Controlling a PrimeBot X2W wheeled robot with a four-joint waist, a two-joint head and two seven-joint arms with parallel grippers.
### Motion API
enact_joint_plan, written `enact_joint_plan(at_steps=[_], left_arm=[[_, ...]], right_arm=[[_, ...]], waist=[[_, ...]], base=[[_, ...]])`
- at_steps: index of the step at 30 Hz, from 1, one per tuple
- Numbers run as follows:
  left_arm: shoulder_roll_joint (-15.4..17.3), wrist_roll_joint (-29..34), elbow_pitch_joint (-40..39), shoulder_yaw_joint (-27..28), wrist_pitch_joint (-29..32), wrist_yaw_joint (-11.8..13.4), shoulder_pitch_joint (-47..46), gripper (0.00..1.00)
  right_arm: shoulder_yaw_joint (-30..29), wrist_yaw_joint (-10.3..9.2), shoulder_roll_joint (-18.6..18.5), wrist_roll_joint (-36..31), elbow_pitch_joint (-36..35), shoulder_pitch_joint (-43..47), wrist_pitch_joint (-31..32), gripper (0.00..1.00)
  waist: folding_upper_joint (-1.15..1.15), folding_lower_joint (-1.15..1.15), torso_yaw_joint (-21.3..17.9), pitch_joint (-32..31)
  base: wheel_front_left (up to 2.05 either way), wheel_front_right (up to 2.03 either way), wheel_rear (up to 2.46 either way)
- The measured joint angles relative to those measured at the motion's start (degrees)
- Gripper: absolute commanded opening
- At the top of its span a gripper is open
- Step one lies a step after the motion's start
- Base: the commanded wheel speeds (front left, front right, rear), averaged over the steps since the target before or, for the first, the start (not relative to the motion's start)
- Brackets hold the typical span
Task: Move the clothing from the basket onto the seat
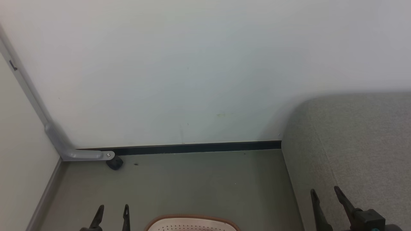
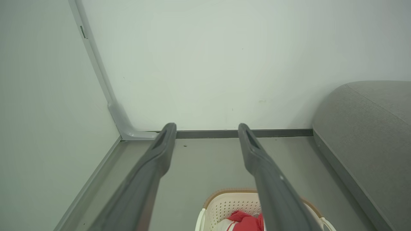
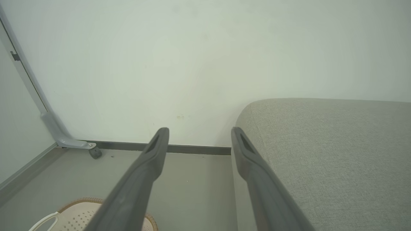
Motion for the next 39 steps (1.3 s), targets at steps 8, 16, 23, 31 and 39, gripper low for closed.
enact_joint_plan(at_steps=[8, 16, 23, 31, 39], left_arm=[[-0.1, 0.7, 1.2, 0.3, -0.3, 0.3, 0.0, 1.0], [-0.4, 0.7, 1.9, 0.6, -0.3, 0.3, 0.0, 1.0], [-0.6, 0.7, 2.3, 0.9, -0.3, 0.3, 0.0, 1.0], [-0.8, 0.7, 3.2, 1.1, -0.3, 0.3, -0.1, 1.0], [-1.9, 1.3, 4.5, 0.5, -0.3, 0.2, -0.1, 1.0]], right_arm=[[-0.5, -0.15, 0.0, -1.4, -0.2, 0.0, -0.3, 1.0], [-1.5, -0.43, 0.0, -1.5, -0.4, 0.0, -0.3, 1.0], [-1.8, -0.51, 0.1, -2.0, -0.6, 0.1, -0.3, 1.0], [-2.2, -0.51, 0.3, -2.4, -0.8, 0.6, -0.3, 1.0], [-2.5, -0.51, 0.3, -2.8, -2.6, 0.9, -0.3, 1.0]], waist=[[0.0, 0.0, -0.1, 0.3], [0.0, 0.0, -0.2, 0.6], [0.0, 0.0, -0.3, 0.9], [0.0, 0.0, -0.1, 1.2], [0.0, 0.0, -0.1, 2.2]], base=[[0.0, 0.0, 0.0], [0.0, 0.0, 0.0], [0.0, 0.0, 0.0], [0.0, 0.0, 0.0], [0.0, 0.0, 0.0]])
